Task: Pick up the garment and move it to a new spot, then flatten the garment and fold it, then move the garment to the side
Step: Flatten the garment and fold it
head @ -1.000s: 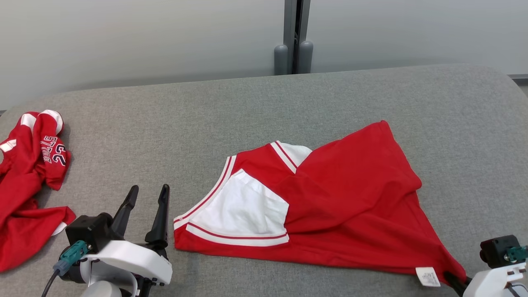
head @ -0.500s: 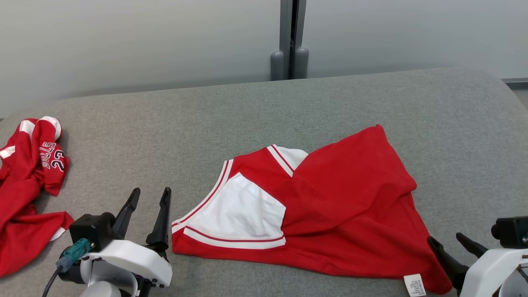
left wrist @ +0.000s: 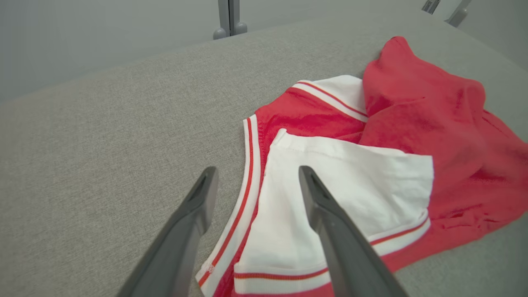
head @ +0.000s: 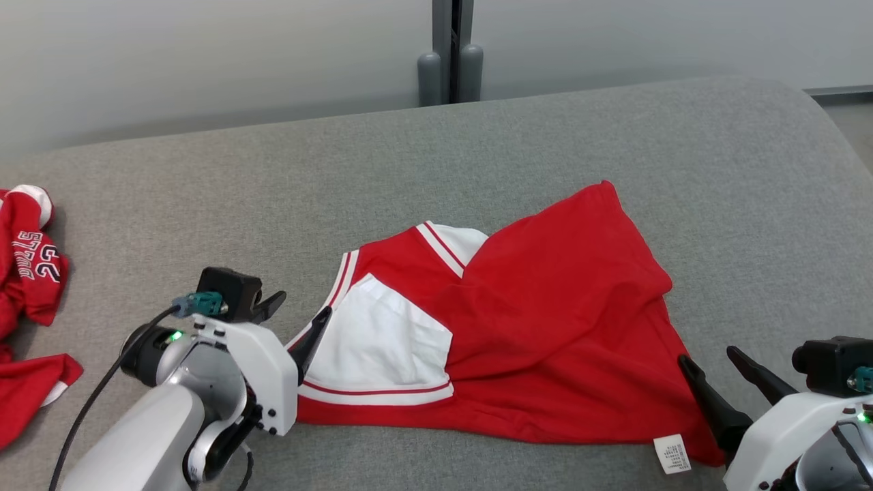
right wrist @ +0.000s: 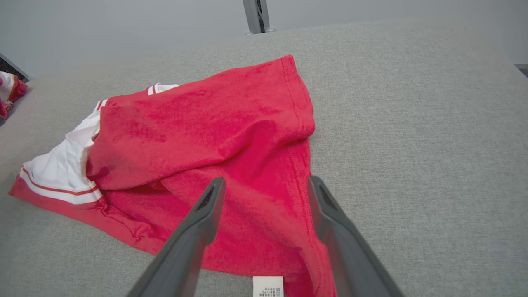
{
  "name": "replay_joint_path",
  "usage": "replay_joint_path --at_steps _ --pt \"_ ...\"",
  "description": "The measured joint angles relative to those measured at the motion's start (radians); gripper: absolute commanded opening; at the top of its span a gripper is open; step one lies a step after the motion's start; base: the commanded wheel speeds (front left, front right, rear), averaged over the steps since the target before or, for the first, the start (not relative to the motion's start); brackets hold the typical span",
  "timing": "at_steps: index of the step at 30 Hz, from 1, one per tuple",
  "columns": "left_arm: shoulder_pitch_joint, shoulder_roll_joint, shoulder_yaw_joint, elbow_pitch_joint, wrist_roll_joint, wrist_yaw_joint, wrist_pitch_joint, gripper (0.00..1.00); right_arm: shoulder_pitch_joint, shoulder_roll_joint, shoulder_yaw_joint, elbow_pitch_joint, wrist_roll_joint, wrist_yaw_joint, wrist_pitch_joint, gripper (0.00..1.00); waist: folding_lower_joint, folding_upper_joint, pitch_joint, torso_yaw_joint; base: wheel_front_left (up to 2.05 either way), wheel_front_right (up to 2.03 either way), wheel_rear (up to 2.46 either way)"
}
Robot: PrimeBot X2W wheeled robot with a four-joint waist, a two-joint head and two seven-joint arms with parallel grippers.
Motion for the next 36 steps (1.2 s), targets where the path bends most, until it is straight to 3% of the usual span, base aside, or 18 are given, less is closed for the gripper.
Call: replay_joint_path --at_steps 6,13,19,20,21,23,26,28,36 --pt "-0.132 -0.013 -0.045 0.05 0.003 -0.049 0.131 1.0 -0.024 0.02 0.014 0.012 -0.01 0.0 -0.019 1.0 0.0 0.0 0.055 -0.037 0.0 0.0 0.0" --pt "-0.216 -0.03 -0.101 0.17 0.05 -0.094 0.163 1.0 -0.053 0.031 0.026 0.031 -0.016 0.0 -0.039 1.0 0.0 0.0 0.102 -0.09 0.0 0.0 0.0" --pt "-0.27 -0.047 -0.118 0.256 0.079 -0.104 0.147 1.0 -0.061 0.046 0.026 0.053 -0.024 0.0 -0.051 1.0 0.0 0.0 0.127 -0.117 0.0 0.0 0.0" --pt "-0.274 -0.05 -0.118 0.269 0.079 -0.104 0.147 0.92 -0.062 0.048 0.028 0.058 -0.024 0.0 -0.053 1.0 0.0 0.0 0.129 -0.12 0.0 0.0 0.0" --pt "-0.277 -0.051 -0.12 0.28 0.078 -0.105 0.151 0.92 -0.063 0.049 0.03 0.061 -0.024 0.0 -0.056 1.0 0.0 0.0 0.131 -0.123 0.0 0.0 0.0" --pt "-0.282 -0.053 -0.122 0.298 0.074 -0.112 0.15 0.62 -0.066 0.05 0.03 0.067 -0.024 0.0 -0.059 1.0 0.0 0.0 0.133 -0.127 0.0 0.0 0.0" --pt "-0.293 -0.062 -0.125 0.31 0.074 -0.114 0.146 0.31 -0.069 0.05 0.027 0.074 -0.024 0.0 -0.067 1.0 0.0 0.0 0.136 -0.129 0.0 0.0 0.0" --pt "-0.295 -0.065 -0.127 0.315 0.073 -0.116 0.143 0.02 -0.073 0.05 0.026 0.081 -0.024 0.0 -0.069 1.0 0.0 0.0 0.136 -0.128 0.0 0.0 0.0" --pt "-0.294 -0.082 -0.123 0.302 0.059 -0.121 0.104 0.0 -0.072 0.049 0.011 0.105 -0.023 0.0 -0.078 1.0 0.0 0.0 0.11 -0.114 0.0 0.0 0.0"
